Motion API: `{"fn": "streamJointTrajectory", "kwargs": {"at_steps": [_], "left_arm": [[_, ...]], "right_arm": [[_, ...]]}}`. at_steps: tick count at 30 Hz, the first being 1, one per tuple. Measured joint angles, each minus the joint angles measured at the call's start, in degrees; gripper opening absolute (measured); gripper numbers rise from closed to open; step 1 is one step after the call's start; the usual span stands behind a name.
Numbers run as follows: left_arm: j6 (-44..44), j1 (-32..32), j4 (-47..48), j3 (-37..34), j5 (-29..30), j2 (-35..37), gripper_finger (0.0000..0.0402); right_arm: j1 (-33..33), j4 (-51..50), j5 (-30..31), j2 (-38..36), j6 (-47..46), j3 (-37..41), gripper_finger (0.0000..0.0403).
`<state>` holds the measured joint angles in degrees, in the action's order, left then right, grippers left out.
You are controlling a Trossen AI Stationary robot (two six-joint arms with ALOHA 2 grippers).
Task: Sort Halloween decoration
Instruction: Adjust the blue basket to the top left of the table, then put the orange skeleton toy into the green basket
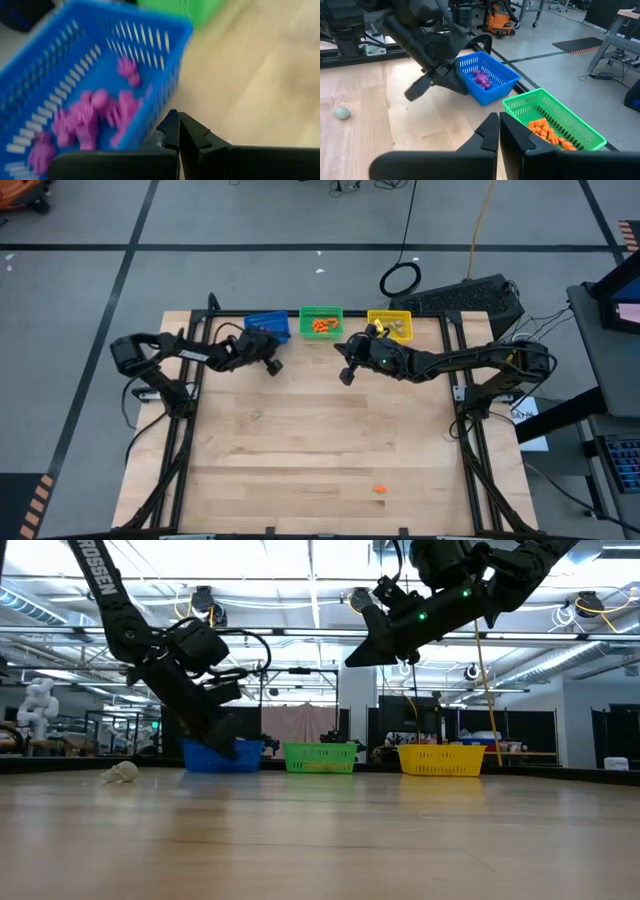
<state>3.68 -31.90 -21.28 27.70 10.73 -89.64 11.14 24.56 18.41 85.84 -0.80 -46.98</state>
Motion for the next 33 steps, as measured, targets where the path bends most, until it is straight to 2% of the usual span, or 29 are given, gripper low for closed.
{"fn": "streamJointTrajectory", "kwargs": {"at_steps": [3,6,12,20,27,33], "left_arm": [[-0.2,0.0,6.6,0.0,0.6,1.8,0.0],[-0.3,-1.0,10.4,-0.1,3.9,2.0,0.0],[-0.1,-6.1,6.7,-0.1,4.7,1.6,0.0],[1.2,-12.6,4.2,-0.1,-4.6,1.6,0.0],[1.2,-12.8,5.7,-0.1,-6.6,2.3,0.0],[1.2,-11.7,10.7,-0.1,-7.2,6.1,0.0]], "right_arm": [[0.0,-0.1,0.0,0.0,0.0,0.0,0.0],[0.0,-0.1,-0.2,0.0,0.0,0.0,0.0],[0.0,-0.1,-0.2,0.0,-0.1,0.0,0.0],[0.0,-1.2,-0.3,0.0,-0.1,-0.1,0.0],[-0.3,-1.7,-0.5,-0.1,0.4,-0.1,0.0],[-2.6,-4.3,-0.5,-1.6,0.4,-0.1,0.0]]}}
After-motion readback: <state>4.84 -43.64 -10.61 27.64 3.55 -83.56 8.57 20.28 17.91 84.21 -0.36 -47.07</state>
